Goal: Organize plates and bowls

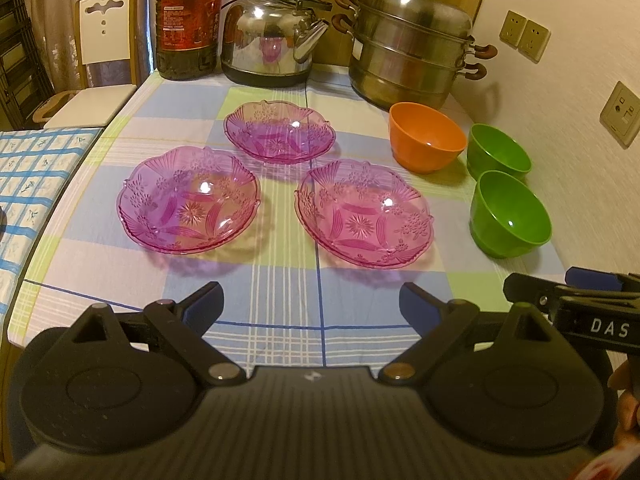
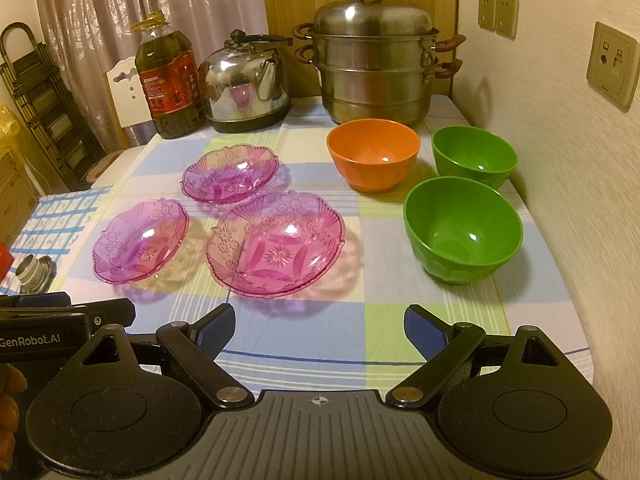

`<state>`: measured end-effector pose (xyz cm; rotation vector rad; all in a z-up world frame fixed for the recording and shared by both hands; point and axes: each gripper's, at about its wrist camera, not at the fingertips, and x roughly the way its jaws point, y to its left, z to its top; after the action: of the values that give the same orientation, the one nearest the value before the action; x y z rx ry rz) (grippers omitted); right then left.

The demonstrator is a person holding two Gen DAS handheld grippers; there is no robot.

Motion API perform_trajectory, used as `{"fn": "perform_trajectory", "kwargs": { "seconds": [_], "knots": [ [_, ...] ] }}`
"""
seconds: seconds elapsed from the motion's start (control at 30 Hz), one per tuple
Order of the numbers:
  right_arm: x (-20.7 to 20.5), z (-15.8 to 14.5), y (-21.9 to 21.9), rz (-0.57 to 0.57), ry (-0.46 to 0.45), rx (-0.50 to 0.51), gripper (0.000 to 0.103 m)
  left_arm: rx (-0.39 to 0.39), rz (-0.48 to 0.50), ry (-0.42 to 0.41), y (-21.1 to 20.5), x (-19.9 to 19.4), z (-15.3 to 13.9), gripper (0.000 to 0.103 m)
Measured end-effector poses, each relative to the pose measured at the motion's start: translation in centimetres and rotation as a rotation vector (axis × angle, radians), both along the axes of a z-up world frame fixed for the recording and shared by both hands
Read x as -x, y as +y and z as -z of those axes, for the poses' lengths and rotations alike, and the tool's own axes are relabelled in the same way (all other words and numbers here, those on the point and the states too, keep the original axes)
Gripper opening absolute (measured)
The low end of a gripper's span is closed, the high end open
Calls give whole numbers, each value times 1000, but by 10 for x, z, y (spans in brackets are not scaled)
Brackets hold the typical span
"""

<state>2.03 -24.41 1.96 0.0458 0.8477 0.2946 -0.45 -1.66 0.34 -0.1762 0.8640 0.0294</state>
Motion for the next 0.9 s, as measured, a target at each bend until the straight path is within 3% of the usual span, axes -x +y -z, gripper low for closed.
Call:
{"fn": "perform_trajectory", "kwargs": {
  "seconds": [0.9],
  "knots": [
    [-4,3,10,-12,5,-18,92,2,-25,1,19,-1,0,93]
  ]
}}
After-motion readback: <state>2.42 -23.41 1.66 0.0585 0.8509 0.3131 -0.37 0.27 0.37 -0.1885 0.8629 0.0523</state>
